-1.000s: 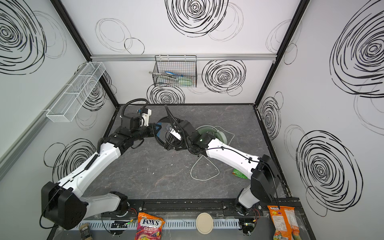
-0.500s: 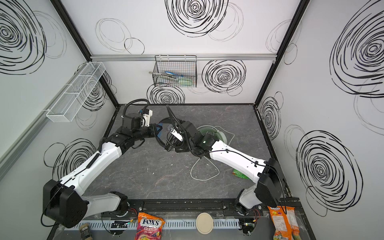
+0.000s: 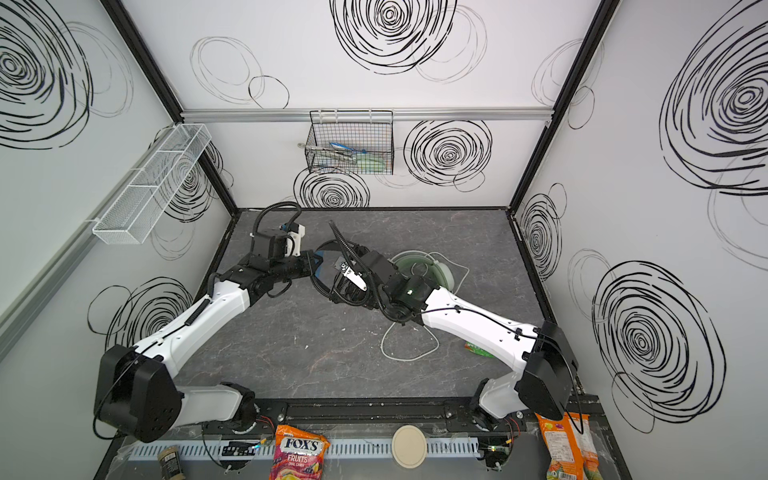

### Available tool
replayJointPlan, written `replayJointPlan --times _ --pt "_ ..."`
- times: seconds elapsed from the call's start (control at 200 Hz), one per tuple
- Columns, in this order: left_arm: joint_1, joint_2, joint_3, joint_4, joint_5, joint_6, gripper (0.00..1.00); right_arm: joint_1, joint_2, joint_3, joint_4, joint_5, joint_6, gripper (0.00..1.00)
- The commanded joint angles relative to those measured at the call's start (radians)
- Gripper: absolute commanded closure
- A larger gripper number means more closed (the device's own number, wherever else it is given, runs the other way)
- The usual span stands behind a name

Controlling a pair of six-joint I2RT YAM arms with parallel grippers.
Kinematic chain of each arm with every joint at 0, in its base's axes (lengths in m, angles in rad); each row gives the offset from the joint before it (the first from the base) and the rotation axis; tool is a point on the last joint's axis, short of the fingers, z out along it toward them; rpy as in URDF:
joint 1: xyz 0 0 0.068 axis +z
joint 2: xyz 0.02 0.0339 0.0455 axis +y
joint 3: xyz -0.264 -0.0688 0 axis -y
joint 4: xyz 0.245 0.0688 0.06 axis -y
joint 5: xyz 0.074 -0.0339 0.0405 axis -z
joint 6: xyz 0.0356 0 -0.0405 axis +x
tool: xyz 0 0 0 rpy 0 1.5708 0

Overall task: Wrap the headphones
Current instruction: 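Press the wrapped cable coils against the headband with the right gripper, then set the black headphones down with the left gripper while the right withdraws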

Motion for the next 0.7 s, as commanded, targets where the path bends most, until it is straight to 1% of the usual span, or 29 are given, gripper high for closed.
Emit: replayJointPlan --times 0.0,0.075,0.095,0.12,0.185,0.335,0.38,0.565,0.695 --pt "0.022 0.008 -0.011 0.147 0.031 -0.049 1.0 0.004 -0.048 0.021 -0.015 0.026 0.026 0.11" --pt "0.047 0.039 -0.012 0.183 0.043 -0.057 1.0 0.003 -0.072 0.039 -0.02 0.017 0.065 0.04" --pt "0.056 0.051 -0.008 0.19 0.044 -0.057 1.0 0.002 -0.077 0.044 -0.021 0.015 0.077 0.0" --pt "0.066 0.067 -0.004 0.2 0.045 -0.058 1.0 0.0 -0.084 0.05 -0.025 0.009 0.092 0.02" --pt "0.099 0.116 0.004 0.245 0.059 -0.062 1.0 -0.008 -0.092 0.065 -0.042 -0.001 0.124 0.03" --pt "0.171 0.264 0.061 0.363 0.157 -0.065 1.0 -0.045 -0.105 0.065 -0.046 -0.026 0.178 0.03" --pt "0.186 0.319 0.095 0.374 0.179 -0.054 1.0 -0.065 -0.109 0.06 -0.041 -0.043 0.195 0.03" --pt "0.221 0.516 0.23 0.404 0.179 -0.044 1.0 -0.138 -0.112 0.049 -0.015 -0.111 0.246 0.03" --pt "0.225 0.664 0.371 0.368 0.165 -0.03 1.0 -0.177 -0.104 0.05 -0.007 -0.139 0.262 0.03"
